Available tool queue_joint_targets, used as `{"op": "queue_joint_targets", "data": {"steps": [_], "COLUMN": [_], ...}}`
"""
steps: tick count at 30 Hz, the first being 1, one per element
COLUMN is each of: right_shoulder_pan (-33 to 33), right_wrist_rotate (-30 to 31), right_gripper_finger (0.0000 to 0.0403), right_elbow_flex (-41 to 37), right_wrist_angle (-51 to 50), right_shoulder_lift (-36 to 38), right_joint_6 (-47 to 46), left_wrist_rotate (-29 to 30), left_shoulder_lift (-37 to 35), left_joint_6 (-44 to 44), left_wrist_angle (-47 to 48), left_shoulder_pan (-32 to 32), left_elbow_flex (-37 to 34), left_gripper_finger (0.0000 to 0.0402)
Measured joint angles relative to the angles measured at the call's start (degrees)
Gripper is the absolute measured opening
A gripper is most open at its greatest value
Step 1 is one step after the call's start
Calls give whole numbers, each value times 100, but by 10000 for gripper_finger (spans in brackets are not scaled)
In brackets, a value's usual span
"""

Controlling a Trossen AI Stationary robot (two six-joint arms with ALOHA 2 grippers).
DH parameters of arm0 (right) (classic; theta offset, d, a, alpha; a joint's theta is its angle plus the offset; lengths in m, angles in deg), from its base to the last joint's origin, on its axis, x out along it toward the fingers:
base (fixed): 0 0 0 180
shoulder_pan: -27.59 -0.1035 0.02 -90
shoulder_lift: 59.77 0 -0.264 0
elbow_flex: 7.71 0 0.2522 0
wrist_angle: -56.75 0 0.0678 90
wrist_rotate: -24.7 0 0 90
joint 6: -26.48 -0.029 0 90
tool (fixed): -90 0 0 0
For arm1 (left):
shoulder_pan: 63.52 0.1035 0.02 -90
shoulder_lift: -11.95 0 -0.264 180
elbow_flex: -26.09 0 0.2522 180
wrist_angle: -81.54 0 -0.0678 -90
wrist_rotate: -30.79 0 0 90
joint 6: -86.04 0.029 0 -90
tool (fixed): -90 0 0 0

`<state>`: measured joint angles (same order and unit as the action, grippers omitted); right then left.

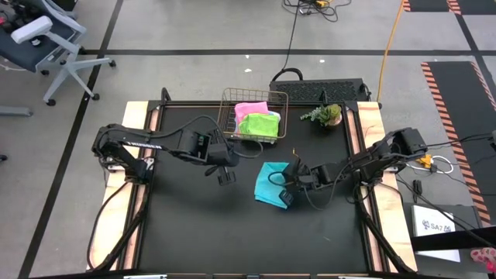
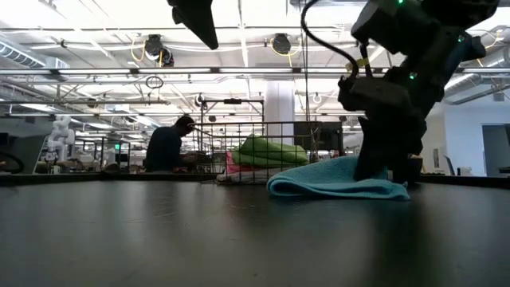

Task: Fold microfiber towels
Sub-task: Fold the blue microfiber cloth

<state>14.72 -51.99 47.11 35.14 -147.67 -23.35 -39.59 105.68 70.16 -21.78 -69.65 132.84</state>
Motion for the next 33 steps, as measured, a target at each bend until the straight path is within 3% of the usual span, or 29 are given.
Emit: {"op": "queue_joint_targets", "data": {"steps": [7, 11, 15, 20, 22, 27, 33], "right_shoulder_pan": [-374, -556, -632, -736, -762, -747, -705], "right_wrist_rotate": [-220, -606, -740, -708, -538, 236, 1325], "right_gripper_finger": [0, 0, 0, 0, 0, 0, 0], "right_elbow_flex": [7, 356, 776, 1258, 1407, 1605, 1620], "right_wrist_angle": [979, 1341, 840, -863, -1698, -2639, -2637], "right_shoulder_lift": [0, 4, 67, 497, 762, 1514, 2240], "right_joint_6": [-409, -236, 69, 301, 320, 272, 224], "left_wrist_rotate": [20, 65, -319, -477, -585, -2067, -2170], "left_shoulder_lift": [0, -8, 7, 9, 7, 346, 1004], "left_joint_6": [-59, 248, 936, 1721, 2077, 2243, 2319], "left_wrist_angle": [-29, -1151, -2650, -3788, -4259, -5414, -5676], "left_shoulder_pan": [0, 41, 74, 85, 139, 511, 759], "left_elbow_flex": [-2, -462, -1351, -2443, -2710, -3060, -2584], "left_gripper_finger": [5, 5, 3, 6, 5, 4, 3]}}
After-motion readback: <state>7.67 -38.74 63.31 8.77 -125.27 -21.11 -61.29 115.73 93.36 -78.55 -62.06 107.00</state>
